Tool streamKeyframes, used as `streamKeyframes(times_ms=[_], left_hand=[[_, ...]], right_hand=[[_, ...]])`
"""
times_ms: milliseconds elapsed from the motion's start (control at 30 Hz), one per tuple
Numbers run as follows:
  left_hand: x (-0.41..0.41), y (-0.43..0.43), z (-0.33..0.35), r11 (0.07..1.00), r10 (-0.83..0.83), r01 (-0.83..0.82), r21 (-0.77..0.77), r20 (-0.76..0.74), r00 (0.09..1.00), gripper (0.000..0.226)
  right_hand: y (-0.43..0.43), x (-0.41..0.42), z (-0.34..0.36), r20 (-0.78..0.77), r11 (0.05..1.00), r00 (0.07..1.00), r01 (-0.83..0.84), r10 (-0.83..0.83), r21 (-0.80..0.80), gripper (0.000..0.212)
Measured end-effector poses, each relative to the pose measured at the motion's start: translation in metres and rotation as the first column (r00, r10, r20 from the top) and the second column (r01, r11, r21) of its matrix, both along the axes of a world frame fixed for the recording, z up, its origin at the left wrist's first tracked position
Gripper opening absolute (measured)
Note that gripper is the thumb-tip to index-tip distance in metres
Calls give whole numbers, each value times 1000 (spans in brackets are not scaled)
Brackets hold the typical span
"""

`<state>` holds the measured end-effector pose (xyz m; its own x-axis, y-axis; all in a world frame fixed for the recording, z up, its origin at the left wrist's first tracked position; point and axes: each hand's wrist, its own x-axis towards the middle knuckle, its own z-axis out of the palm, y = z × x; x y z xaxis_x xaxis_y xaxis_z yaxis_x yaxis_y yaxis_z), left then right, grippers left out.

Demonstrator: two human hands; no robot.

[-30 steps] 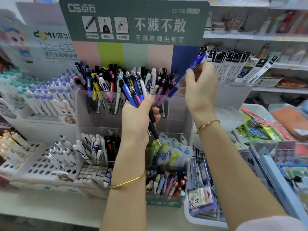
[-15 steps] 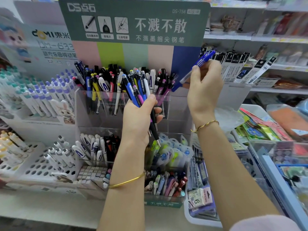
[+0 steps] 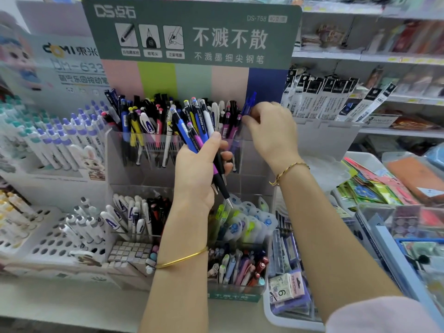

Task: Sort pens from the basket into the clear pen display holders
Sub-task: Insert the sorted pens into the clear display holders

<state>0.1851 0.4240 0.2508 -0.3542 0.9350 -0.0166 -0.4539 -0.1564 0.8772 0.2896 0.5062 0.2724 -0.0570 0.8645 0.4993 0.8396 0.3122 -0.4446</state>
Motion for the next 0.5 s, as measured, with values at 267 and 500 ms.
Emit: streamKeyframes(times_ms=[267,500], left_hand=[[5,0,2,1000,4,-4,1,-7,1000,12],[8,-1,0,1000,-20,20,-8,-14,1000,11]], right_hand=[[3,-14,15,286,998,958,11,5,-55,19],[0,-15,7,227,998,973,57,-51,-20,17]])
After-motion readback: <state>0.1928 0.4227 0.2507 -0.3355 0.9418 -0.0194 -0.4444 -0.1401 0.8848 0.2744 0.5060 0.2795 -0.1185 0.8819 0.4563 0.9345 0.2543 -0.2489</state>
